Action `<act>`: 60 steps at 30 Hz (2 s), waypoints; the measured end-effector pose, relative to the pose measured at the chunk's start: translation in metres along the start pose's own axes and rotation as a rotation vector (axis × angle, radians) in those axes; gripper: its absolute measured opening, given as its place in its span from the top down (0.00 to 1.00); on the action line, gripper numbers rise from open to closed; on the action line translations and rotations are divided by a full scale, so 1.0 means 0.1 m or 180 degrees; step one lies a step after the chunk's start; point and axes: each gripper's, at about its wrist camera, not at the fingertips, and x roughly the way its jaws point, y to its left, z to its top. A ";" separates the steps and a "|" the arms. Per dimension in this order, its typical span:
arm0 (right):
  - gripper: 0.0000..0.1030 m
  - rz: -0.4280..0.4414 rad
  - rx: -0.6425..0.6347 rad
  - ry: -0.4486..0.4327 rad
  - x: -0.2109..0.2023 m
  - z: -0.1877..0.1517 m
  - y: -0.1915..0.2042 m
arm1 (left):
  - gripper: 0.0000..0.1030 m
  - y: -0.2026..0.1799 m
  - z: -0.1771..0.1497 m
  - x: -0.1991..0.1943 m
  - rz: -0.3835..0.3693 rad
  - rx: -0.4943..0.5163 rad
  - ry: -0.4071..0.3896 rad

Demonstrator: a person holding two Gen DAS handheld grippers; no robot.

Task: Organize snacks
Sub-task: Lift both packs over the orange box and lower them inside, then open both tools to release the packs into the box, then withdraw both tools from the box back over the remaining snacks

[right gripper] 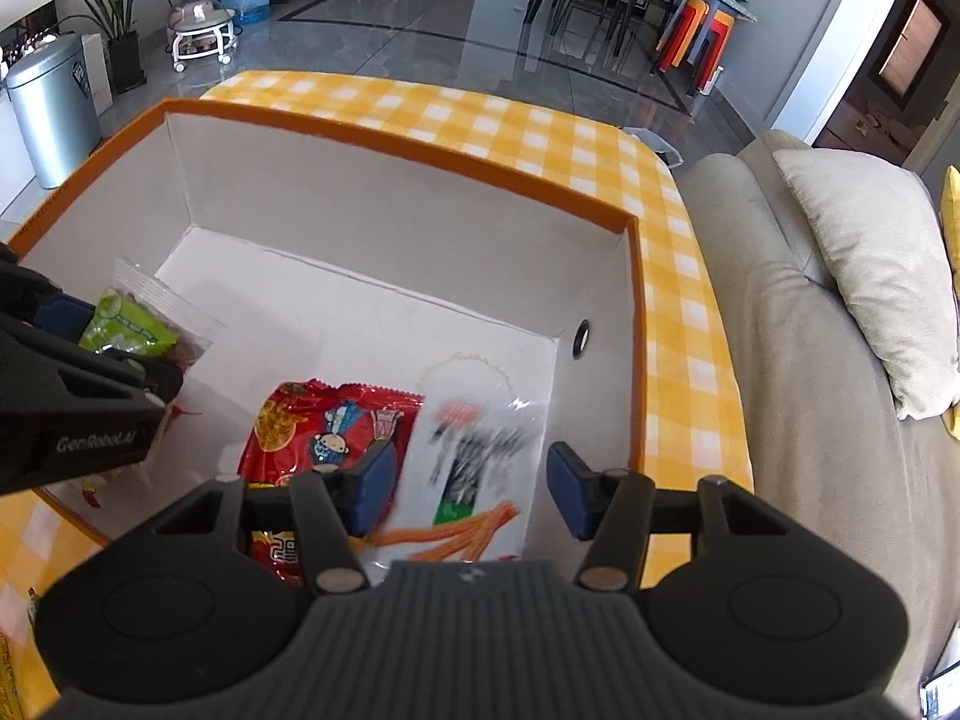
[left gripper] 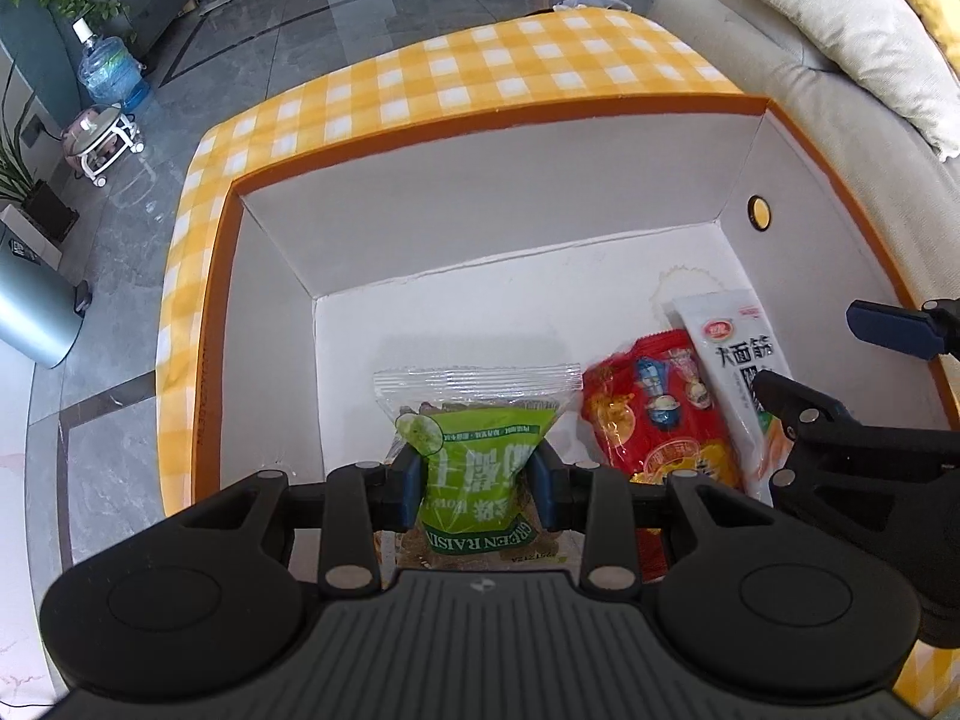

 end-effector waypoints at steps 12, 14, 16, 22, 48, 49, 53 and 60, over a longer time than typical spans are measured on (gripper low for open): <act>0.40 0.0029 0.0168 -0.0034 -0.10 -0.04 -0.11 | 0.62 -0.07 0.06 0.03 -0.0031 0.0052 -0.0003; 0.39 0.0048 0.0189 -0.0034 -0.10 -0.05 -0.12 | 0.62 -0.09 0.05 0.04 -0.0043 0.0061 0.0013; 0.39 0.0061 0.0189 -0.0028 -0.10 -0.06 -0.12 | 0.61 -0.10 0.03 0.05 -0.0047 0.0068 0.0029; 0.38 0.0085 0.0154 -0.0014 -0.13 -0.08 -0.11 | 0.61 -0.11 0.02 0.04 -0.0023 0.0062 0.0051; 0.27 0.0295 0.0731 -0.0411 -0.76 -0.24 -0.31 | 0.40 0.19 -0.41 -1.15 0.0015 -0.0356 -0.1026; 0.27 0.0292 0.0768 -0.0451 -0.80 -0.26 -0.32 | 0.40 0.22 -0.45 -1.19 0.0015 -0.0383 -0.1051; 0.27 0.0247 0.0869 -0.0640 -1.01 -0.34 -0.31 | 0.40 0.26 -0.62 -1.35 0.0086 -0.0388 -0.1150; 0.27 0.0256 0.0969 -0.0799 -1.28 -0.55 -0.28 | 0.40 0.28 -1.00 -1.47 0.0189 -0.0484 -0.1198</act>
